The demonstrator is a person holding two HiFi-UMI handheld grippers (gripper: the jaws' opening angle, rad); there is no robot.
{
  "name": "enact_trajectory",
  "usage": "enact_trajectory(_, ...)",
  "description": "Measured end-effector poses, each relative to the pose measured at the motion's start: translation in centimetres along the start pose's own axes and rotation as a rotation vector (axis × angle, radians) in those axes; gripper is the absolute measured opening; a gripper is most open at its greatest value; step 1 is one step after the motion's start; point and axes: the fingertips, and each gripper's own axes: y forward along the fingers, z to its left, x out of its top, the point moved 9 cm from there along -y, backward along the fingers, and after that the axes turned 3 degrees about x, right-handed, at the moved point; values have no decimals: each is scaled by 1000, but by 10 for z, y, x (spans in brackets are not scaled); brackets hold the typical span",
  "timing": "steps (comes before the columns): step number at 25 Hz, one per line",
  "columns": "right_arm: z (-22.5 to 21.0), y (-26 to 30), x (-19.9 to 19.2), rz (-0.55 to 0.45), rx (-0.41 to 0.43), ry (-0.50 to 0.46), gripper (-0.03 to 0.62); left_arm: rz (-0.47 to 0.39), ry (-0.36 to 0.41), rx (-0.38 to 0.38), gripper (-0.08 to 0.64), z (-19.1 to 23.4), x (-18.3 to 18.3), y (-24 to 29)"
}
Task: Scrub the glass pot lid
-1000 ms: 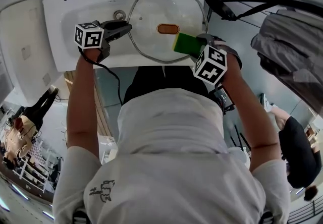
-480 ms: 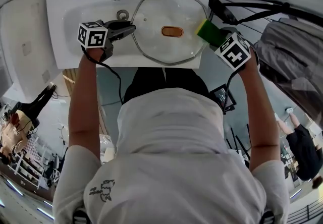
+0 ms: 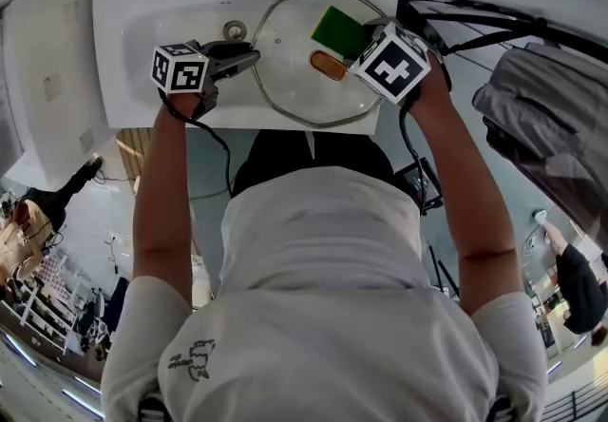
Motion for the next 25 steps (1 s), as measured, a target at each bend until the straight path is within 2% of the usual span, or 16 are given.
enact_trajectory(3, -4, 4, -1, -8, 21, 9, 291, -7, -2, -4, 106, -1, -1, 0)
enact_trajectory(7, -16, 1, -16, -10, 9, 39, 290, -12, -1, -12, 103, 0, -1, 0)
enact_trajectory(14, -58, -12, -81, 23, -17, 213, 290, 0, 4, -16, 103, 1, 0, 1)
enact_trajectory(17, -66, -15, -95, 37, -15, 245, 290, -14, -12, -21, 103, 2, -1, 0)
enact_trajectory(21, -66, -23, -68, 13, -14, 201, 291, -29, -23, -28, 103, 3, -2, -1)
enact_trajectory(23, -63, -25, -37, -15, -3, 153, 291, -34, -25, -34, 102, 4, -2, -1)
enact_trajectory(25, -57, -21, 1, -18, 15, 64, 291, -39, -26, -35, 101, 5, -2, -1)
